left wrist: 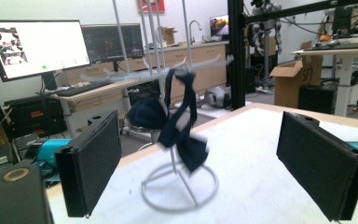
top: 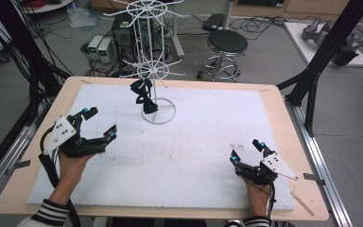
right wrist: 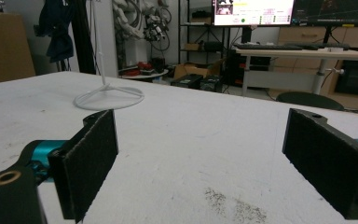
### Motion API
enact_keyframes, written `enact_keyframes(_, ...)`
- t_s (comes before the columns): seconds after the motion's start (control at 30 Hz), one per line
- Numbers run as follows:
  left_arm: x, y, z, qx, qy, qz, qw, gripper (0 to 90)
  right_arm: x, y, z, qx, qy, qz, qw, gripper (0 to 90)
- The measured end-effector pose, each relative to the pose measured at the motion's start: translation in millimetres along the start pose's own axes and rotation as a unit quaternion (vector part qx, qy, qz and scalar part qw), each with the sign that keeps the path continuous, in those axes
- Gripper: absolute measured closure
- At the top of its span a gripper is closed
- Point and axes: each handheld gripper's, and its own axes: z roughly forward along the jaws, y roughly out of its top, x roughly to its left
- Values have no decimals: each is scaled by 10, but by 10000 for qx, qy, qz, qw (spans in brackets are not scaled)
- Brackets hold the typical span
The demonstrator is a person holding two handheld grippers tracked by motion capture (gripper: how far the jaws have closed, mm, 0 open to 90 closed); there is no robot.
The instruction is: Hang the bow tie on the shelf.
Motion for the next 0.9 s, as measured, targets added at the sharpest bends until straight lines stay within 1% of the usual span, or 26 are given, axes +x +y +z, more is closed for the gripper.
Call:
enact_keyframes(0.03,8,-61,-65,1,55,-43,10000,142,0,0,0,0,0,0,10000,94)
enact_keyframes(0.07,21,-117,-129,16,66,-70,10000,142,0,-1,-1,10,-3,-13,10000,95)
enact_keyframes(0.17,65,-284,-301,3,153,-48,9999,142,6,-2,-2,-4,-5,-28,10000,95)
enact_keyframes(0.23,105,-401,-388,-25,192,-88,9998,142,8,-2,-4,5,1,-21,10000,94)
enact_keyframes(0.3,146,-523,-450,-13,195,-174,9997,142,6,-2,-4,-11,-11,-48,10000,94)
enact_keyframes(0.37,172,-644,-494,30,206,-213,9996,142,10,-2,-6,-6,-10,-27,10000,94)
enact_keyframes(0.43,188,-752,-527,19,246,-260,9994,142,10,-3,-7,-28,-18,-44,10000,94)
enact_keyframes(0.47,195,-832,-546,6,325,-300,9990,142,9,-4,-8,-31,-14,-44,10000,94)
enact_keyframes(0.5,195,-832,-546,6,325,-300,9990,142,6,-4,-8,-42,-8,-46,10000,94)
enact_keyframes(0.57,202,-869,-550,39,372,-365,9986,143,6,-5,-9,-45,-5,-39,10000,94)
enact_keyframes(0.6,199,-883,-541,68,376,-354,9986,145,7,-5,-12,-52,6,-36,10000,94)
enact_keyframes(0.7,189,-911,-534,63,353,-363,9987,145,11,-6,-14,-55,-12,-47,10000,94)
enact_keyframes(0.73,183,-931,-528,83,346,-372,9987,146,11,-7,-15,-70,-10,-65,10000,94)
enact_keyframes(0.77,184,-944,-519,130,332,-390,9986,146,13,-8,-19,-81,-7,-33,10000,94)
enact_keyframes(0.8,188,-940,-521,118,323,-389,9987,146,14,-8,-20,-88,2,-16,10000,94)
enact_keyframes(0.9,203,-950,-536,75,396,-471,9981,146,12,-9,-24,-95,5,-23,10000,94)
